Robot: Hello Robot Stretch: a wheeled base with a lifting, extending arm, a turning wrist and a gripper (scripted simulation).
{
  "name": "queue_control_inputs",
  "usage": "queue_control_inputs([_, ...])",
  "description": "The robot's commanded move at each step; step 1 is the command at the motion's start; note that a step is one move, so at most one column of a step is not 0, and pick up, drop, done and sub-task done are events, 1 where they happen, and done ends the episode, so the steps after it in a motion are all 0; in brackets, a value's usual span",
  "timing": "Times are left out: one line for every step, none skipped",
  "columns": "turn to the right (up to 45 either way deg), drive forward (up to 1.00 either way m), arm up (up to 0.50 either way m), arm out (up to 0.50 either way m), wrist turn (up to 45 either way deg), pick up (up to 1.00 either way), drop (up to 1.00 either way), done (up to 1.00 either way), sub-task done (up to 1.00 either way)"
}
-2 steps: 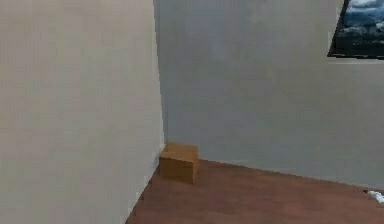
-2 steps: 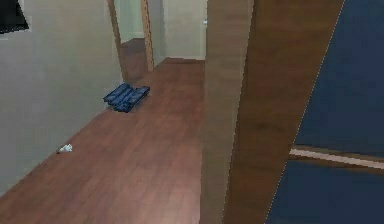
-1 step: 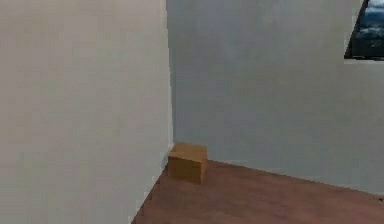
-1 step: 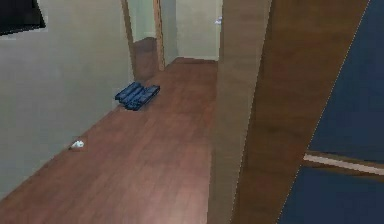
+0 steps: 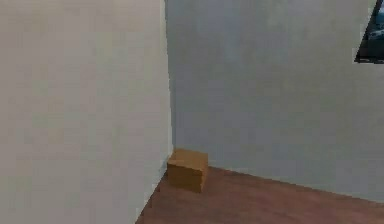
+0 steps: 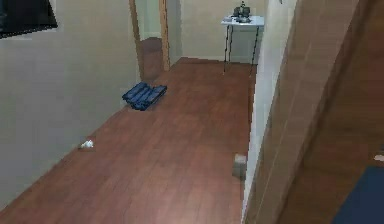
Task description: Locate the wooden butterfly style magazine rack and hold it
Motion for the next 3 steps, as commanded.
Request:
queue_control_inputs([21.0,0.00,0.00,0.00,0.0,0.00,0.00,0.00,0.00])
queue_control_inputs([0.0,0.20,0.00,0.00,0.0,0.00,0.00,0.00,0.00])
queue_control_inputs([45.0,0.00,0.00,0.00,0.0,0.00,0.00,0.00,0.00])
